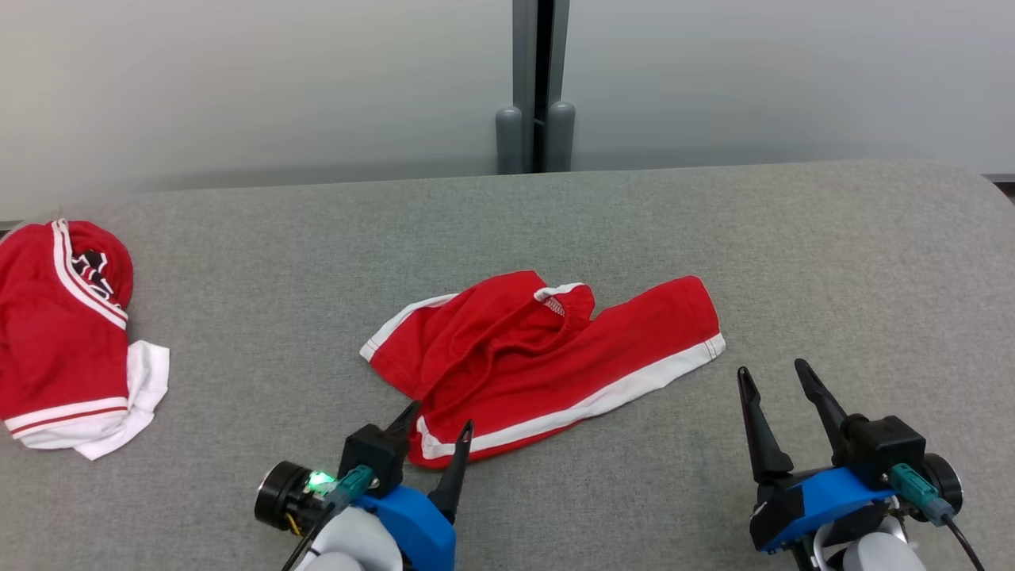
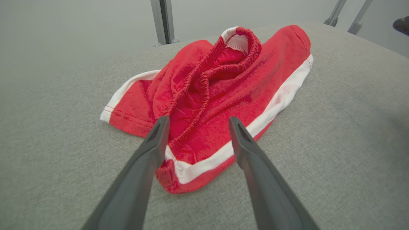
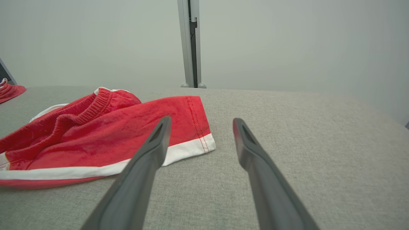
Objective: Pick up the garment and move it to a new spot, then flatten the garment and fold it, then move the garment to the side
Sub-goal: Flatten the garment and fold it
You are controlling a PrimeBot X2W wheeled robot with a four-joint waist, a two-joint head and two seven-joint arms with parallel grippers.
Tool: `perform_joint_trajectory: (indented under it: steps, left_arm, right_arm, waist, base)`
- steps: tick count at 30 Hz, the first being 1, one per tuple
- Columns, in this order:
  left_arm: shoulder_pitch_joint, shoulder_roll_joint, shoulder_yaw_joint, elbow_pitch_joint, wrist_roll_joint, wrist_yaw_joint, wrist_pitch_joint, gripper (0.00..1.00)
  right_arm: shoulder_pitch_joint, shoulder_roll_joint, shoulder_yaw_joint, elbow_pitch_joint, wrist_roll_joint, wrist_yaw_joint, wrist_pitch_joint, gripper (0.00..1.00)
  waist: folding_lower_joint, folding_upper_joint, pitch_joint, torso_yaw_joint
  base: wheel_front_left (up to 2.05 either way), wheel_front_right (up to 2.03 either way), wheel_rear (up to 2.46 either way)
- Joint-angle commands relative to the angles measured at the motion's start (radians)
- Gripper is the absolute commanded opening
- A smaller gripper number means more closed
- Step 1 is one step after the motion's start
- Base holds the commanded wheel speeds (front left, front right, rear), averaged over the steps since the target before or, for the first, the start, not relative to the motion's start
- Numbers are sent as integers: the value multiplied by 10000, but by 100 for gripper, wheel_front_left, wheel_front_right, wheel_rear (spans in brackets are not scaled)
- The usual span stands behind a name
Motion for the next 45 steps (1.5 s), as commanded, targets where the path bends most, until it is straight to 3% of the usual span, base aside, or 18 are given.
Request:
perform_joint_trajectory:
  steps: [1,8,24,25,26,27,29,38,45]
  left_arm:
    - [-363,156,-268,100,99,-85,357,100]
    - [-1423,553,-983,853,-99,-178,1800,100]
    - [-1951,1038,-788,1540,-719,-84,3181,100]
    - [-1909,1014,-798,1492,-786,-90,3203,80]
    - [-1859,989,-815,1438,-851,-100,3234,47]
    - [-1817,973,-810,1362,-938,-110,3212,41]
    - [-1777,993,-823,1200,-1009,-122,3098,3]
    - [-1430,883,-477,512,-1428,88,2230,0]
    - [-1224,712,-385,91,-1724,126,1712,0]
  right_arm:
    - [-133,-3,54,21,60,1,-54,100]
    - [-319,-3,190,90,121,1,-55,100]
    - [-450,-5,16,36,89,1,-55,100]
    - [-478,-5,25,48,90,1,-55,100]
    - [-522,-5,34,93,49,1,-55,100]
    - [-570,-5,34,180,-76,1,-55,100]
    - [-698,-6,-52,433,-271,1,-55,100]
    - [-2229,-244,-731,2575,-2756,1,431,100]
    - [-3513,-607,-401,4585,-3082,1,708,100]
  waist:
    - [0,-1,60,-64]
    - [0,-1,379,-370]
    - [0,-1,640,-347]
    - [0,-1,646,-337]
    - [0,-1,655,-326]
    - [0,-1,670,-313]
    - [0,-1,709,-288]
    - [0,-1,869,-76]
    - [0,-1,1018,265]
  base:
    - [0,0,0]
    - [0,0,0]
    - [0,0,0]
    - [0,0,0]
    - [0,0,0]
    - [0,0,0]
    - [0,0,0]
    - [0,0,0]
    - [0,0,0]
